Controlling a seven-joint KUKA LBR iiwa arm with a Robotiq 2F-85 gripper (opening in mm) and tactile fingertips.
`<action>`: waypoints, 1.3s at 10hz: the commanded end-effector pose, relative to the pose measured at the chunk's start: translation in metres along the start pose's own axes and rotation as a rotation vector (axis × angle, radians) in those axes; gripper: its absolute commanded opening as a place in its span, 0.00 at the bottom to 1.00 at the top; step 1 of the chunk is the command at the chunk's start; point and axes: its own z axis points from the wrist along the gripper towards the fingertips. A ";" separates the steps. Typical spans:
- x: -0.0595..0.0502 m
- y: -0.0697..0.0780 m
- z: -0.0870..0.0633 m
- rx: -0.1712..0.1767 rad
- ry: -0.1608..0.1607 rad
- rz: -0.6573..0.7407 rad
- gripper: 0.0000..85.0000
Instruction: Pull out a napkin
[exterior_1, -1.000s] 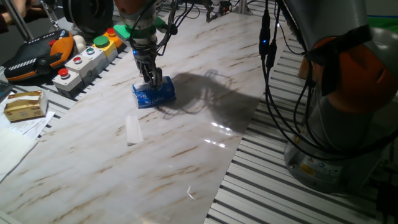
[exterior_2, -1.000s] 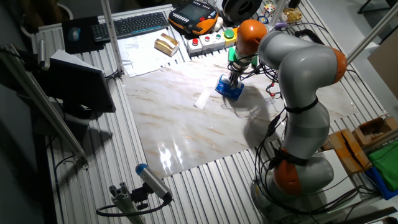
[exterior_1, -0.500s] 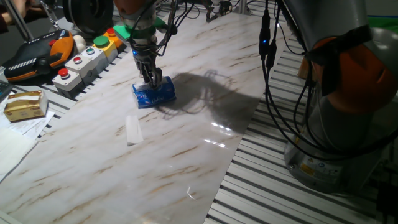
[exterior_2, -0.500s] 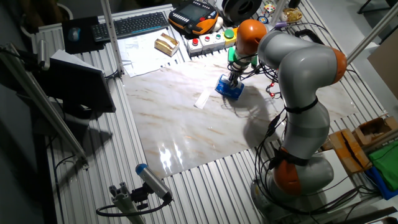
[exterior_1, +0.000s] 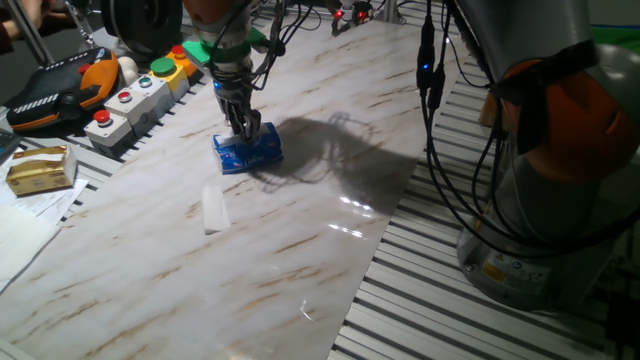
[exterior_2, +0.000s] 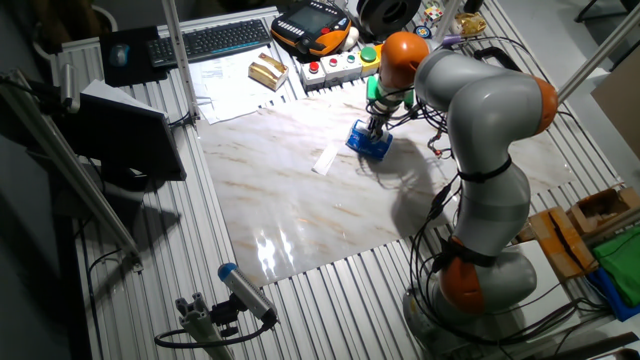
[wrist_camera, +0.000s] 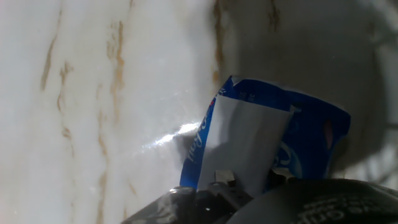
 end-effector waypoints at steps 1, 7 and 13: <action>0.000 0.000 0.000 -0.002 -0.002 -0.004 0.41; -0.001 -0.001 -0.006 -0.012 -0.014 -0.018 0.37; -0.003 -0.003 -0.011 -0.017 -0.018 -0.032 0.35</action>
